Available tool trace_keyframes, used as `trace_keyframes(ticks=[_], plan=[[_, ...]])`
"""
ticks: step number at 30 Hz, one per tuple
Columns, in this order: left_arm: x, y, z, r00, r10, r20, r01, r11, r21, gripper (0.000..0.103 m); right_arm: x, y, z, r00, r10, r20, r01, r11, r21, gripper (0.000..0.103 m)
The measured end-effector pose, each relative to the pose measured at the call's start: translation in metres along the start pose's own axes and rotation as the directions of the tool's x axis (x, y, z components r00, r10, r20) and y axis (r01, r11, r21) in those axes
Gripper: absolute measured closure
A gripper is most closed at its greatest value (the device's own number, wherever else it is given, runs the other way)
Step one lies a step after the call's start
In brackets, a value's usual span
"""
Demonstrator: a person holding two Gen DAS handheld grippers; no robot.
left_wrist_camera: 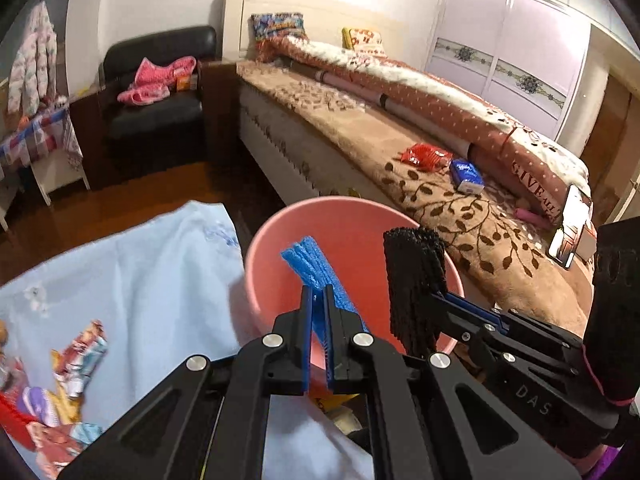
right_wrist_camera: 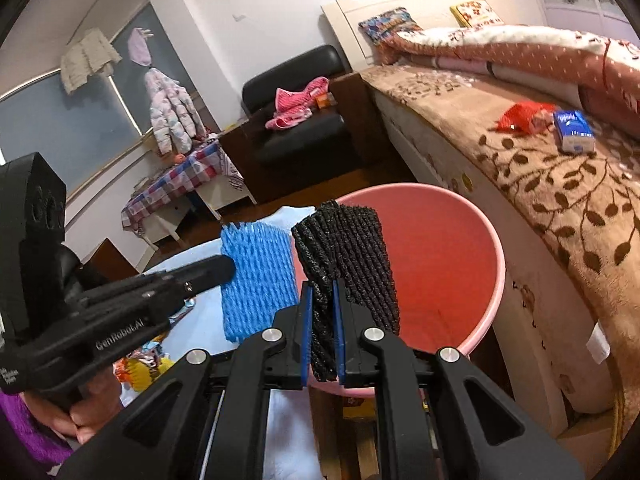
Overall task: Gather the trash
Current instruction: 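Carry both nets over the pink bucket and open both grippers, then return both grippers to the table toward the red and yellow items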
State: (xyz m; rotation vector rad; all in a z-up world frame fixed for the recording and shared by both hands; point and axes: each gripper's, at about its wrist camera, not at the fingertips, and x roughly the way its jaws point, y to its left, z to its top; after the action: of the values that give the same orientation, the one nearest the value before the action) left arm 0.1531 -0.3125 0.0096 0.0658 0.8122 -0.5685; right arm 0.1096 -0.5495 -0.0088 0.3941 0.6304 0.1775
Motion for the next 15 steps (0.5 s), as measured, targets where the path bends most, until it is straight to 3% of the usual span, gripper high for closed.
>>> trace_keyframes(ticks=[3, 7, 12, 15], plan=[[0.009, 0.002, -0.003, 1.0, 0.002, -0.015, -0.002, 1.0, -0.008, 0.095, 0.01, -0.006, -0.001, 0.999, -0.043, -0.018, 0.044, 0.999, 0.01, 0.093], [0.011, 0.008, -0.004, 1.0, -0.025, -0.016, 0.024, 0.999, -0.04, 0.081, 0.022, -0.012, -0.001, 0.997, -0.058, -0.052, 0.059, 0.998, 0.029, 0.091], [0.001, 0.015, -0.003, 0.999, -0.034, -0.005, 0.033, 0.998, -0.051, 0.077, 0.027, -0.011, -0.002, 0.995, -0.075, -0.059, 0.077, 0.997, 0.023, 0.069], [-0.007, 0.019, -0.003, 0.999, -0.041, 0.005, 0.042, 0.998, -0.056, 0.076, 0.026, -0.008, -0.001, 0.994, -0.094, -0.051, 0.095, 0.995, 0.018, 0.065]])
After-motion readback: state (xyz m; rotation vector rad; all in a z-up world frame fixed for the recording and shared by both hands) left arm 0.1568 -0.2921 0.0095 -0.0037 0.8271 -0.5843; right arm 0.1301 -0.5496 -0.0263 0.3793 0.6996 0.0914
